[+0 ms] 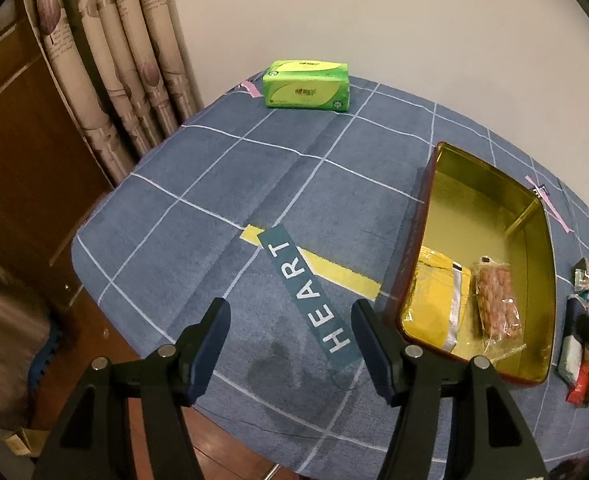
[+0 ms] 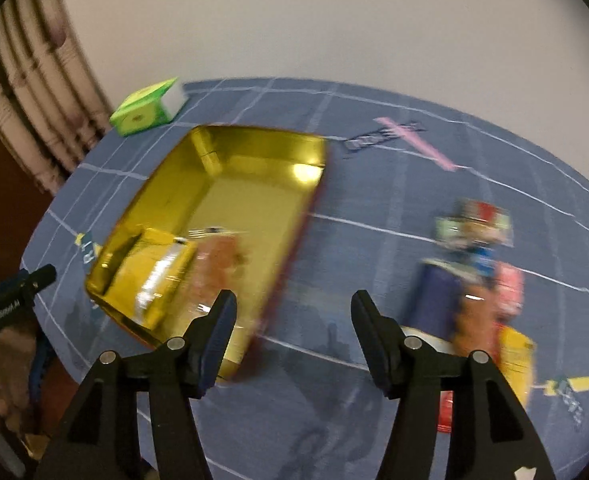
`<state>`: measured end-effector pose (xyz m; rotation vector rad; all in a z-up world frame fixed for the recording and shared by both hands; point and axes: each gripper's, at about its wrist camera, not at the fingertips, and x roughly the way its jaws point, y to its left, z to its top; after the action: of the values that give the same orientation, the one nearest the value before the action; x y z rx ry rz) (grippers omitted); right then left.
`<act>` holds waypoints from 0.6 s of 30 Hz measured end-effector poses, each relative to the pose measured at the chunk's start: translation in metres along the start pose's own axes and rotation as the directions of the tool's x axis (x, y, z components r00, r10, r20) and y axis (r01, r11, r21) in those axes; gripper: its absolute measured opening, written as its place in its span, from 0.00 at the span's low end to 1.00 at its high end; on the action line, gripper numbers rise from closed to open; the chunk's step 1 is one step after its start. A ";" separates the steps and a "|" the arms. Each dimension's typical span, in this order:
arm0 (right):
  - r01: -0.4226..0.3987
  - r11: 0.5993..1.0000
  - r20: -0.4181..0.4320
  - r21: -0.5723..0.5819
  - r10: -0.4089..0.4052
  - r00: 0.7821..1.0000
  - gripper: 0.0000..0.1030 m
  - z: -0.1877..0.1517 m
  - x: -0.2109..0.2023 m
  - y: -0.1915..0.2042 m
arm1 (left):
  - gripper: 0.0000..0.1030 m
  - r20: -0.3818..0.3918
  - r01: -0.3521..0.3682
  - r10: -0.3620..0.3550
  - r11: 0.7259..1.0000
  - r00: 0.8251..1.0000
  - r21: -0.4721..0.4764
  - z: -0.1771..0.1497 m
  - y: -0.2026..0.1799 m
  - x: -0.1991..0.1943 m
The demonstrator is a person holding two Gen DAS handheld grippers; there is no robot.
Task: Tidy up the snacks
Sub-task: 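Lower the nut bag into the gold tin beside the yellow packet, open right gripper, then grasp the large yellow silver-striped packet with the right gripper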
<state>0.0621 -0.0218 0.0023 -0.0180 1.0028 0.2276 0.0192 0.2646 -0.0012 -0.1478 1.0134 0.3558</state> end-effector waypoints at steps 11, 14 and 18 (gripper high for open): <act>0.176 0.966 -0.038 0.190 -0.172 0.984 0.66 -0.042 -0.023 -0.137 | 0.62 0.032 -0.048 0.047 0.998 0.998 0.050 -0.007 -0.018 -0.009; 0.189 0.957 -0.070 0.221 -0.178 0.982 0.68 -0.054 -0.015 -0.156 | 0.62 0.031 -0.036 0.033 0.995 0.999 0.090 -0.013 -0.030 -0.013; 0.158 0.953 -0.091 0.260 -0.139 0.986 0.68 -0.067 -0.005 -0.166 | 0.62 0.017 0.001 -0.004 0.991 1.000 0.134 -0.021 -0.049 -0.019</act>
<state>0.0362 -0.1933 -0.0446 0.1441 1.0920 -0.0475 0.0104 0.2091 0.0018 -0.0247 1.0163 0.2853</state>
